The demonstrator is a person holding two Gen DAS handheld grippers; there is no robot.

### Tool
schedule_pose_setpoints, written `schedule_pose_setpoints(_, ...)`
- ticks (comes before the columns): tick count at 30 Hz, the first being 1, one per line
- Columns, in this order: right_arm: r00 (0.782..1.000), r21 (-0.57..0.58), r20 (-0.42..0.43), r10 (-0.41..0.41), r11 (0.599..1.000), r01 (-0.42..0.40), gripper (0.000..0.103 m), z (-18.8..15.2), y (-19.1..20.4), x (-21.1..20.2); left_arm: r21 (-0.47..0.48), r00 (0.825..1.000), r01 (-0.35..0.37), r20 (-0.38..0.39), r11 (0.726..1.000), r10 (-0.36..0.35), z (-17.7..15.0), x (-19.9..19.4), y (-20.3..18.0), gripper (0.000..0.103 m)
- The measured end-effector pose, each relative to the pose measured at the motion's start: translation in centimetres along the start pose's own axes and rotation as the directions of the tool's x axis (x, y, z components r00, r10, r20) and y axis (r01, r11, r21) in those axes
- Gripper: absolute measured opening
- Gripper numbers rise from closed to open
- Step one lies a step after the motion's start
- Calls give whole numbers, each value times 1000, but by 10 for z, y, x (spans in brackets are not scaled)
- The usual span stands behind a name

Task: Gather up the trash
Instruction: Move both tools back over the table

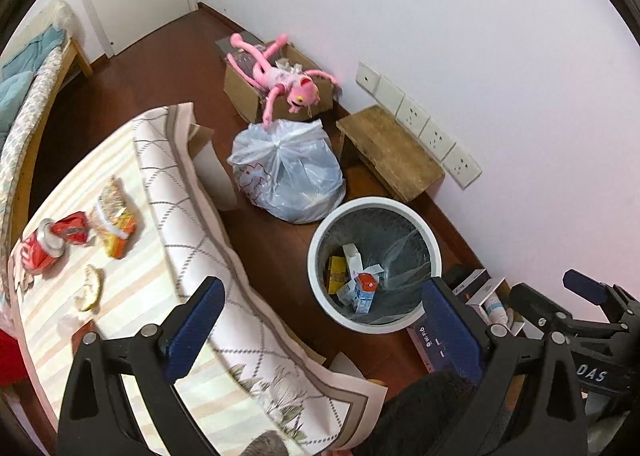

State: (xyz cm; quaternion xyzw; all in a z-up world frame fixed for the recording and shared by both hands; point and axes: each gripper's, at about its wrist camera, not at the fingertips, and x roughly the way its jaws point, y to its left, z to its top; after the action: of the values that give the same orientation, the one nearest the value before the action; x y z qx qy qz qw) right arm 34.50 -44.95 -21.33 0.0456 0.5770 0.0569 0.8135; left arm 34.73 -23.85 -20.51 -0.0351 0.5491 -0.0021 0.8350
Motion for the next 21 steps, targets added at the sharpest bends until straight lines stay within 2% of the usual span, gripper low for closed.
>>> schedule_pose_setpoints(5, 992, 4, 54, 116, 993, -116, 103, -5, 31, -39, -87, 997, -25, 67, 996, 31, -12, -43, 40, 101)
schedule_pose_setpoints(9, 977, -44, 34, 211, 977, -209, 103, -6, 85, -48, -213, 992, -78, 85, 974, 98, -33, -68, 104, 101)
schedule_pose_setpoints(12, 964, -113, -15, 265, 958, -265, 103, -9, 142, -38, -321, 982, -152, 60, 935, 180, -54, -76, 169, 101)
schedule_pose_setpoints(15, 958, -197, -74, 278, 937, -287, 103, -9, 207, -14, -435, 963, -245, -6, 866, 269, -79, -73, 244, 101)
schedule_pose_setpoints(18, 955, -285, -131, 266, 912, -294, 103, -4, 277, 17, -497, 948, -305, -75, 812, 310, -101, -59, 295, 101)
schedule_pose_setpoints(21, 963, -385, -172, 209, 885, -261, 103, 7, 341, 54, -549, 939, -338, -140, 764, 314, -123, -43, 341, 101)
